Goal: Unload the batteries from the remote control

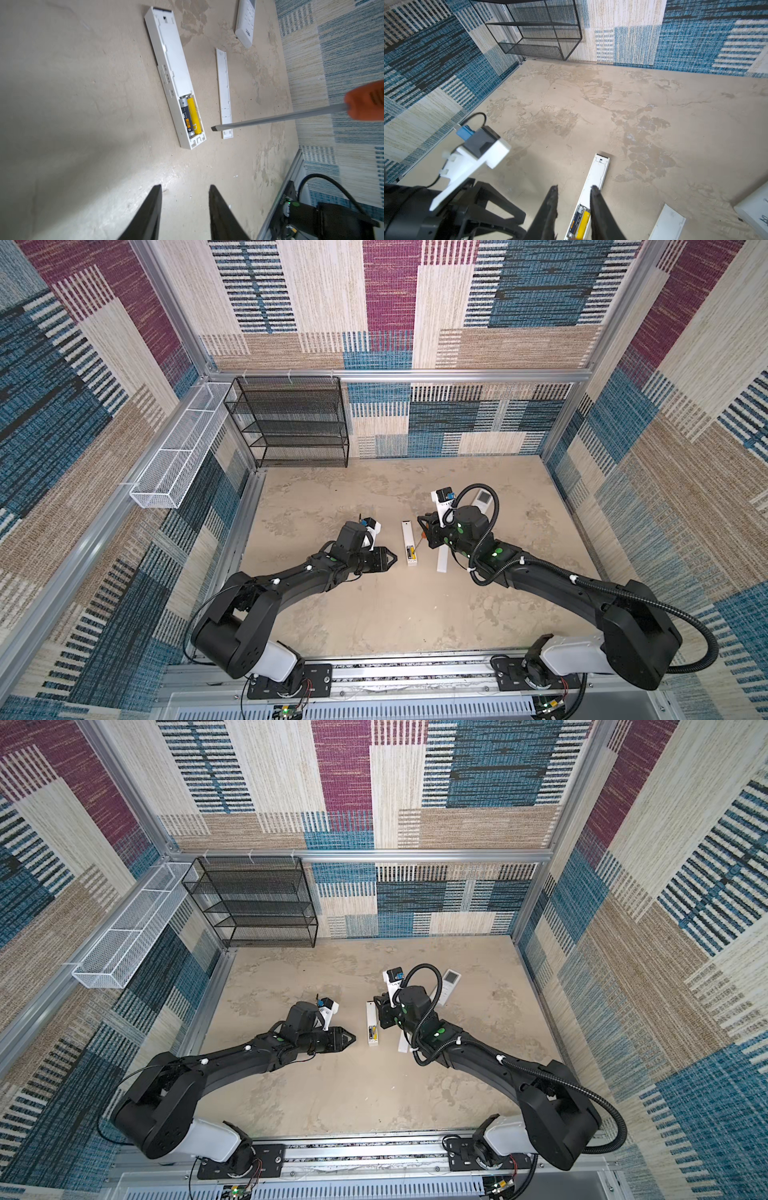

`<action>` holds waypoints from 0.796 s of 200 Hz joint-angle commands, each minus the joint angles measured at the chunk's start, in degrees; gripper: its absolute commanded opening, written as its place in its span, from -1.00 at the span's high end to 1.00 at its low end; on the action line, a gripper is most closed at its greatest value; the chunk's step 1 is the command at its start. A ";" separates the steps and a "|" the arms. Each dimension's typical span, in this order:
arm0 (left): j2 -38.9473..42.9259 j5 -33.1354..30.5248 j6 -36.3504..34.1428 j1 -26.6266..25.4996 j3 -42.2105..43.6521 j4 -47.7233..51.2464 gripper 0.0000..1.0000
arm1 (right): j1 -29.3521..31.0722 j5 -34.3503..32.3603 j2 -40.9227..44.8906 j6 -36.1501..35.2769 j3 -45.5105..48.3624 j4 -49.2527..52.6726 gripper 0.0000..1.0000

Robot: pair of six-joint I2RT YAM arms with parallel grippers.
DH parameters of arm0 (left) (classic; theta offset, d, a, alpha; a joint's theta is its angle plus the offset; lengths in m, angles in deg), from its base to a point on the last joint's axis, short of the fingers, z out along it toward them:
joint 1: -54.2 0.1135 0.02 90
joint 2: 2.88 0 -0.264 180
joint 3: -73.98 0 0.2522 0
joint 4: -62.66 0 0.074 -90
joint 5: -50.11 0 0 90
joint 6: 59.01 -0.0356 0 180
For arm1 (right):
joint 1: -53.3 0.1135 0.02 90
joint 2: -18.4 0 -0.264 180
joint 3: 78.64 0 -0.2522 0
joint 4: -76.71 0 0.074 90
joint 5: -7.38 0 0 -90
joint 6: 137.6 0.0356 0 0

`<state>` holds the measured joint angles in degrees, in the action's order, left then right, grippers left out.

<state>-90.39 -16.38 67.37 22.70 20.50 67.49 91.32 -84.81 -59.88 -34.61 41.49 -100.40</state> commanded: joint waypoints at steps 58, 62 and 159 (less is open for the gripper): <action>-8.55 2.02 12.52 -0.74 -3.13 -5.47 0.54 | 0.01 -6.71 -4.70 7.72 -3.76 0.35 1.00; -8.79 1.98 12.57 -0.87 -3.24 -5.55 0.55 | 0.04 -6.47 -5.01 8.06 -3.96 0.48 1.00; -14.72 2.89 16.98 -3.65 -4.06 -11.59 0.64 | 0.02 -6.92 -7.16 10.48 -5.37 2.93 1.00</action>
<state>-104.46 -14.11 82.17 19.38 16.87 59.53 91.25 -90.74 -66.77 -25.10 36.88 -97.95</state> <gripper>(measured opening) 0.187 0.275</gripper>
